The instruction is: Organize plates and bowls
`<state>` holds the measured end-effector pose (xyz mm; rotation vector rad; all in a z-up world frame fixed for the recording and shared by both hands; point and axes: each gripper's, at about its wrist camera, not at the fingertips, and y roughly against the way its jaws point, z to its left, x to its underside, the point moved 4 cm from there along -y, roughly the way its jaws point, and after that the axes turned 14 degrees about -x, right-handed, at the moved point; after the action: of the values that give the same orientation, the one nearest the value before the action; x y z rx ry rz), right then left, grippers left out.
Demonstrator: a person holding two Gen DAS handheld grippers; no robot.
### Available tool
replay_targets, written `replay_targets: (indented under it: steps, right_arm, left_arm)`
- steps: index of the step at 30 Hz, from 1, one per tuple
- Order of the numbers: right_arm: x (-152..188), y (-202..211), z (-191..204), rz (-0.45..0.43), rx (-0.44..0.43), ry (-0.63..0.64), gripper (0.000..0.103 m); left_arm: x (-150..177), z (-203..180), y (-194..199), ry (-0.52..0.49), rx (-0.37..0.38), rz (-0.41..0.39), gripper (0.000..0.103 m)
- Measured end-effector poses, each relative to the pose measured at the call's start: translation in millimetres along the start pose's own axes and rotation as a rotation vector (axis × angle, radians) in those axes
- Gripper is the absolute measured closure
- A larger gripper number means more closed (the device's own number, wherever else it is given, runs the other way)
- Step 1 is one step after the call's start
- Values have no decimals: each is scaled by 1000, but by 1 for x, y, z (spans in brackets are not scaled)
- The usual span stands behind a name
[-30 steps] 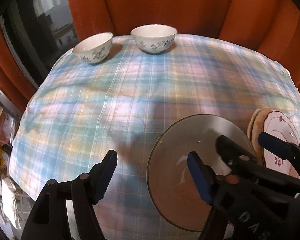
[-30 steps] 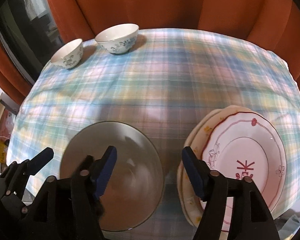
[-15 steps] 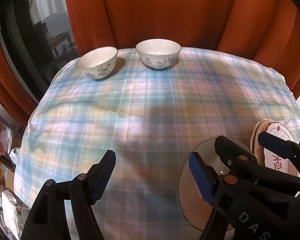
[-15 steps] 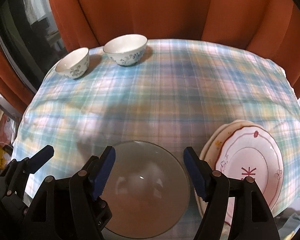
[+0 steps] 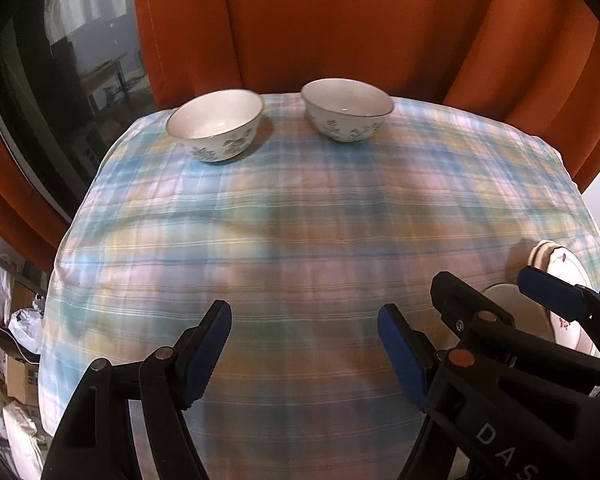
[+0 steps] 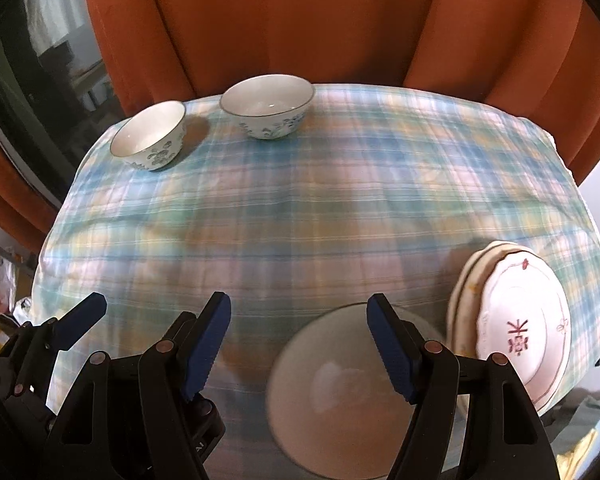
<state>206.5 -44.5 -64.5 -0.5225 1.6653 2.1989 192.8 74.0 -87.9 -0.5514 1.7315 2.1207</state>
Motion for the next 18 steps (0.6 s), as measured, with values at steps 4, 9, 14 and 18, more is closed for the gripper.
replay_targets:
  steps: [4, 9, 14, 18]
  right_arm:
    - [-2, -12, 23, 11, 17, -13, 29]
    - [-5, -28, 52, 18, 31, -27, 29]
    - [-14, -41, 78, 3, 49, -46, 29]
    - [-27, -44, 92, -9, 63, -44, 29]
  left_arm:
    - [-2, 24, -12, -5, 15, 19, 26]
    - [-8, 54, -27, -14, 28, 31, 26]
    - [-21, 76, -38, -33, 35, 18, 26]
    - [-36, 86, -44, -28, 41, 8, 27]
